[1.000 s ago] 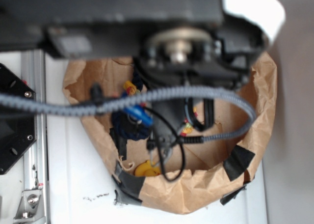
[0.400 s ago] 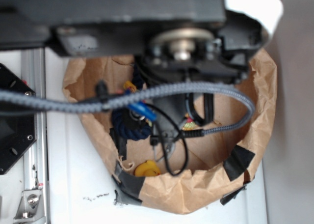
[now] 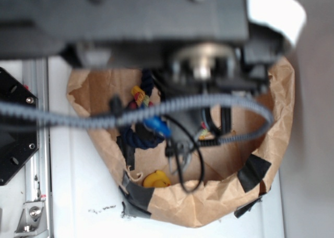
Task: Grab the silver keys.
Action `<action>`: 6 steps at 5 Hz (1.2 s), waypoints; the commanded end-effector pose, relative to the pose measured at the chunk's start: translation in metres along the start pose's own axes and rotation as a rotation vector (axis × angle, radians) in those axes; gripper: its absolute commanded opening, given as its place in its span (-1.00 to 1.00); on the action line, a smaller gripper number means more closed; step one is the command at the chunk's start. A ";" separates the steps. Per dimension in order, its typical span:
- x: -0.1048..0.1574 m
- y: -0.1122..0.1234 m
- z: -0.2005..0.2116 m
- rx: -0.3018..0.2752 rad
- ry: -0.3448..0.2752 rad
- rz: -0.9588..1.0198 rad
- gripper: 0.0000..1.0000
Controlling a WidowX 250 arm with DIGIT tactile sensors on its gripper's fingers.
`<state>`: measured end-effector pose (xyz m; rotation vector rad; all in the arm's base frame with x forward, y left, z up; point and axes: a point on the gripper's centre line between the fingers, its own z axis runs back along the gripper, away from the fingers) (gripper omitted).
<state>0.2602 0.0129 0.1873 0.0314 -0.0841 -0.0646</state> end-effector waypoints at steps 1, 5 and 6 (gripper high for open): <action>0.007 -0.002 0.010 0.007 -0.037 0.013 -1.00; 0.006 -0.003 0.004 0.021 -0.039 0.013 -1.00; 0.007 -0.005 0.004 0.024 -0.041 0.011 -1.00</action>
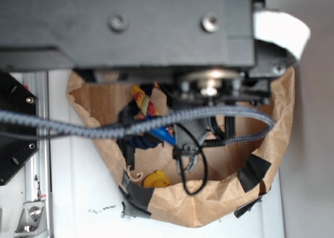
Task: Grab the silver keys.
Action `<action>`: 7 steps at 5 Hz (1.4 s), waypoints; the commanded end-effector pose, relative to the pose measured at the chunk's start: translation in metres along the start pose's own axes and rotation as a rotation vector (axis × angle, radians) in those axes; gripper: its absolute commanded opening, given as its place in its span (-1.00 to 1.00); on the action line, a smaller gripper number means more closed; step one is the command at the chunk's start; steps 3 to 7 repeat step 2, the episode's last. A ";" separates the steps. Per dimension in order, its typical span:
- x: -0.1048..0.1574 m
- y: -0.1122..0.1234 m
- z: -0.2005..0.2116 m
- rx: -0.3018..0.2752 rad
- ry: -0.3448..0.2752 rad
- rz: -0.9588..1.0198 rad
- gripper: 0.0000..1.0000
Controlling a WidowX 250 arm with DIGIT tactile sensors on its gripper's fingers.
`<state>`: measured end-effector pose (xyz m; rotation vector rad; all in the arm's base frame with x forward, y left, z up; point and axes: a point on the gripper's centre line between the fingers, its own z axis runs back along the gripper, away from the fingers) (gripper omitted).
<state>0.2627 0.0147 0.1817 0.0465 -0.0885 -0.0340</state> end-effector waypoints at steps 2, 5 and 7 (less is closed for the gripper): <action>0.005 -0.007 0.006 0.020 -0.034 -0.012 -1.00; 0.005 -0.007 0.006 0.020 -0.034 -0.012 -1.00; 0.005 -0.007 0.006 0.020 -0.034 -0.012 -1.00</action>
